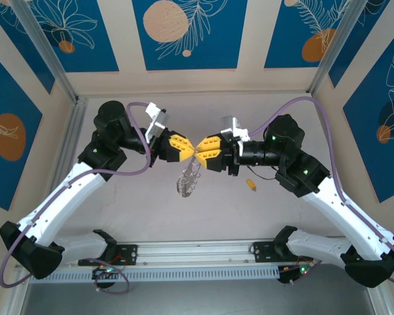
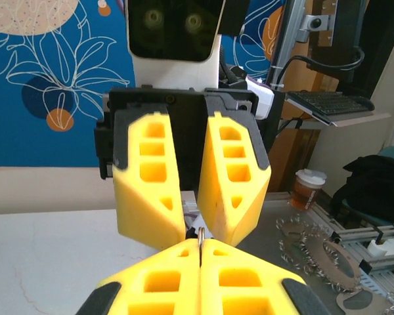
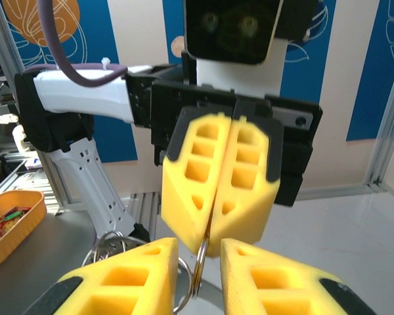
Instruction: Put the keys on the keyring
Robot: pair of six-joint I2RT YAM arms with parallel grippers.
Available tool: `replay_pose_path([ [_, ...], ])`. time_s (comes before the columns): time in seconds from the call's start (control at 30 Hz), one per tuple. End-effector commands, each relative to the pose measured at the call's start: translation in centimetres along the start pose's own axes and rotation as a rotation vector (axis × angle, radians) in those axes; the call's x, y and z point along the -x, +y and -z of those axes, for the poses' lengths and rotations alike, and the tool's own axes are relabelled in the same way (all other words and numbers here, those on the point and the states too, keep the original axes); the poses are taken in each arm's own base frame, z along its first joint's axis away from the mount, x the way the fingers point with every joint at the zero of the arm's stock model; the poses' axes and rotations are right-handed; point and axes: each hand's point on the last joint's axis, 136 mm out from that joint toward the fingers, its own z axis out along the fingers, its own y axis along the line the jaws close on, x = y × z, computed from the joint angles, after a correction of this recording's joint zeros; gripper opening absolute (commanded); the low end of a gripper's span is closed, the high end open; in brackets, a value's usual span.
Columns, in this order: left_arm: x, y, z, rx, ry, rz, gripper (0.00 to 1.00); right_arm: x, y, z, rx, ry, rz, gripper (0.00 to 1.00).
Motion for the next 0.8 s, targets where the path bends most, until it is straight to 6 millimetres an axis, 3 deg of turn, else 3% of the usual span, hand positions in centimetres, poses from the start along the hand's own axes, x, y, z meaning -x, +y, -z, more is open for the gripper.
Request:
replay_pose_path([
  [0.0,1.7,-1.5,0.2,0.001,-0.007,-0.087,0.0,0.0,0.4,0.4,-0.007,0.028,0.001,0.24],
  [0.2,1.2,-1.5,-0.1,0.006,0.018,-0.082,0.0,-0.3,0.2,0.2,-0.009,0.041,-0.002,0.2],
  [0.4,1.2,-1.7,-0.3,0.004,0.032,-0.084,0.0,-0.4,0.1,0.0,-0.005,0.041,0.008,0.0],
  [0.53,1.6,-2.0,-0.3,-0.003,0.016,-0.087,0.0,-0.3,0.3,0.3,-0.005,0.012,0.025,0.0],
  [0.67,2.4,-2.2,0.2,-0.006,-0.03,-0.085,0.29,0.4,1.3,1.1,0.009,-0.074,0.079,0.0],
  [0.77,3.1,-2.0,0.8,-0.015,-0.08,-0.073,0.32,1.1,2.5,1.9,0.04,-0.157,0.132,0.0],
])
